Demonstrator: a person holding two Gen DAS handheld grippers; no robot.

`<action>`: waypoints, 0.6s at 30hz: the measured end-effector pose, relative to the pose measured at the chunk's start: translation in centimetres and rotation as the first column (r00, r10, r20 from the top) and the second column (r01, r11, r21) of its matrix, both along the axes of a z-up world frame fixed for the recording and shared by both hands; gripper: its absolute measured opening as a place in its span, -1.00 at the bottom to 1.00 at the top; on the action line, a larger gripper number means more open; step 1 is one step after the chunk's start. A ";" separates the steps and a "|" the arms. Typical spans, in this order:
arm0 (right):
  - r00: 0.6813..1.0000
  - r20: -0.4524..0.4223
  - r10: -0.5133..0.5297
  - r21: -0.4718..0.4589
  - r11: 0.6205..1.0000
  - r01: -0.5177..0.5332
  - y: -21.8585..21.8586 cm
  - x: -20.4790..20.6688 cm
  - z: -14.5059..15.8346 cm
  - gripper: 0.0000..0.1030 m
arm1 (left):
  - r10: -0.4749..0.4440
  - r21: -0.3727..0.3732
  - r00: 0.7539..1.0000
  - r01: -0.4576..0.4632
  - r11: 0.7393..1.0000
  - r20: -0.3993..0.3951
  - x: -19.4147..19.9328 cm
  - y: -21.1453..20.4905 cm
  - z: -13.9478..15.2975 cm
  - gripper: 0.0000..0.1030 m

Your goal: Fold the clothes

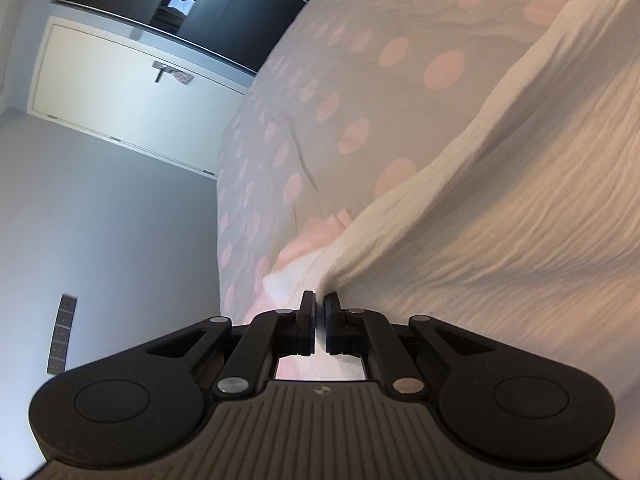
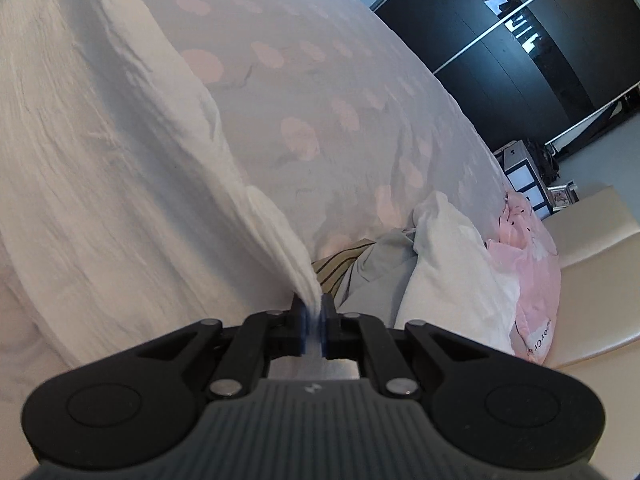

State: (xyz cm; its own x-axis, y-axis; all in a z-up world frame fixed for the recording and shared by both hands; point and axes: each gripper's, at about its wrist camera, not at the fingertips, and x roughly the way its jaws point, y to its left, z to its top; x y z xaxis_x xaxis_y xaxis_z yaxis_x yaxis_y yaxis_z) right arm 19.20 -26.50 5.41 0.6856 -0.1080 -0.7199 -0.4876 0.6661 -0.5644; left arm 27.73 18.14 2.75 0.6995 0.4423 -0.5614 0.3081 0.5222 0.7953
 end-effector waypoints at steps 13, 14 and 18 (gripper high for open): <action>0.996 -0.058 -0.074 -0.017 0.997 0.073 -0.7 6.4 -5.9 -0.85 | -0.039 -0.019 0.999 0.039 0.999 0.005 8.3 -0.6 -5.8 -0.75; 0.995 -0.057 -0.079 -0.012 0.997 0.079 -0.7 6.6 -5.9 -0.84 | -0.034 -0.038 0.999 0.034 0.999 0.002 8.4 -0.3 -5.8 -0.62; 0.994 -0.037 -0.102 0.010 0.995 0.103 -0.6 6.7 -5.4 -0.66 | -0.019 -0.130 0.999 0.023 0.991 0.030 7.2 1.8 -3.5 -0.15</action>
